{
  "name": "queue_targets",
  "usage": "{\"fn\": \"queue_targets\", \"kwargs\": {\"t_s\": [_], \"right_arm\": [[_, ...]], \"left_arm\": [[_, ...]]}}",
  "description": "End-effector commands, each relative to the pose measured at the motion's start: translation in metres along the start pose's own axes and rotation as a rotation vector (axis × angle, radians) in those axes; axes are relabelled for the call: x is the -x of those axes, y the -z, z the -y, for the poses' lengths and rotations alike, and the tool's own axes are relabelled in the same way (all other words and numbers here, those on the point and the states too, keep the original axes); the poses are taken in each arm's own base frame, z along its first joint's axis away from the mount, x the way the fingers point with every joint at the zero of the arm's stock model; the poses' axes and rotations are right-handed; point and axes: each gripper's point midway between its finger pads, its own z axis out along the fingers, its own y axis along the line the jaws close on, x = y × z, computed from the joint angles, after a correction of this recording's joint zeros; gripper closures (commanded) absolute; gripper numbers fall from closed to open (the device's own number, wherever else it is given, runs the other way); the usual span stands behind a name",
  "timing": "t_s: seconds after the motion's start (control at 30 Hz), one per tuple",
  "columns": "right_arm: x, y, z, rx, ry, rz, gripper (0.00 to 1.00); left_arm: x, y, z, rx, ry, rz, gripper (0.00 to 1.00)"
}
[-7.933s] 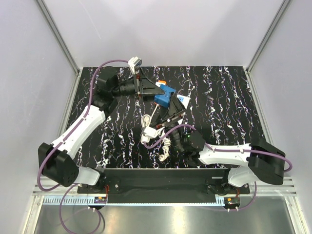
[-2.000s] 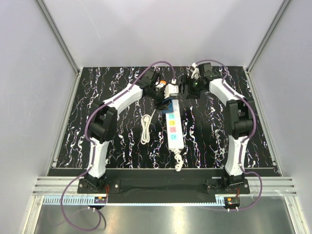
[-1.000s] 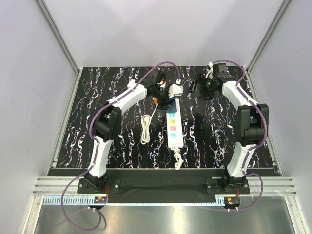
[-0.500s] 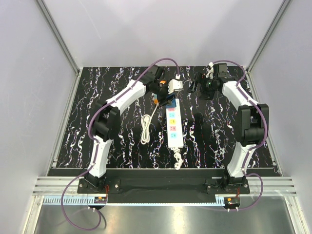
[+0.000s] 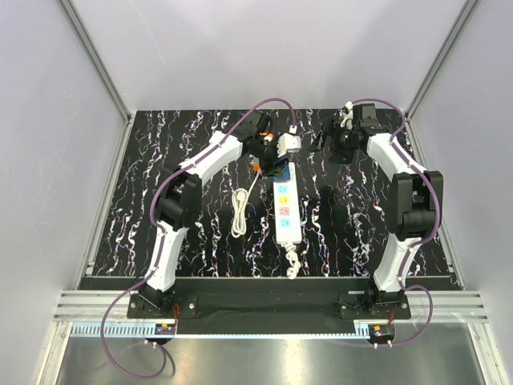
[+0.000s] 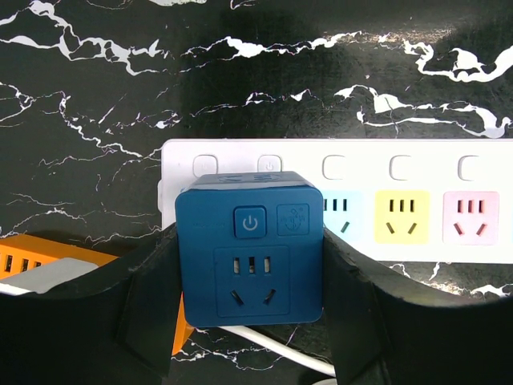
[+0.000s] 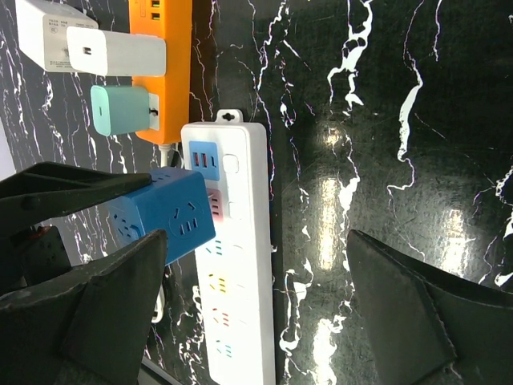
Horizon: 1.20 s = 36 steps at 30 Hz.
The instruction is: Insert the plug
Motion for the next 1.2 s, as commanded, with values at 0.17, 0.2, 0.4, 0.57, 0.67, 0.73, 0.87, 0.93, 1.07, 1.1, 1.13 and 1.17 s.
{"fn": "queue_targets", "kwargs": {"t_s": [0.17,0.2,0.4,0.57,0.67,0.73,0.87,0.93,1.07,1.1,1.13,1.17], "right_arm": [[0.017,0.009,-0.009,0.027,0.033,0.052,0.0],[0.017,0.009,-0.008,0.024,0.031,0.053,0.0],[0.015,0.01,-0.008,0.023,0.032,0.051,0.0],[0.013,0.009,-0.009,0.034,0.028,0.042,0.0],[0.013,0.008,-0.011,0.047,0.022,0.039,0.0],[0.013,0.009,-0.01,0.043,0.023,0.042,0.0],[0.013,0.007,-0.009,0.042,0.023,0.04,0.0],[0.012,0.006,-0.008,0.042,0.024,0.039,0.0],[0.011,0.005,-0.007,0.039,0.023,0.037,0.0],[0.012,0.006,-0.008,0.04,0.025,0.038,0.0],[0.011,0.005,-0.007,0.04,0.023,0.035,0.0],[0.009,0.004,-0.007,0.04,0.024,0.03,0.0]], "left_arm": [[0.001,0.002,0.014,-0.038,-0.016,0.011,1.0],[0.002,0.005,0.019,-0.057,-0.022,0.012,1.0],[0.001,0.011,0.021,-0.053,-0.031,-0.013,1.0],[0.005,0.017,0.019,-0.046,-0.044,-0.023,1.0],[0.014,0.019,0.016,-0.038,-0.042,-0.009,1.0],[0.021,0.022,0.015,-0.03,-0.049,0.004,1.0],[0.029,0.023,0.013,-0.023,-0.056,0.015,1.0],[0.027,0.022,0.013,-0.023,-0.05,0.011,1.0],[0.019,0.018,0.018,-0.043,-0.028,-0.003,1.0],[0.018,0.017,0.019,-0.046,-0.025,-0.005,1.0],[0.018,0.017,0.02,-0.049,-0.024,-0.003,1.0],[0.018,0.017,0.02,-0.05,-0.023,-0.004,1.0]]}}
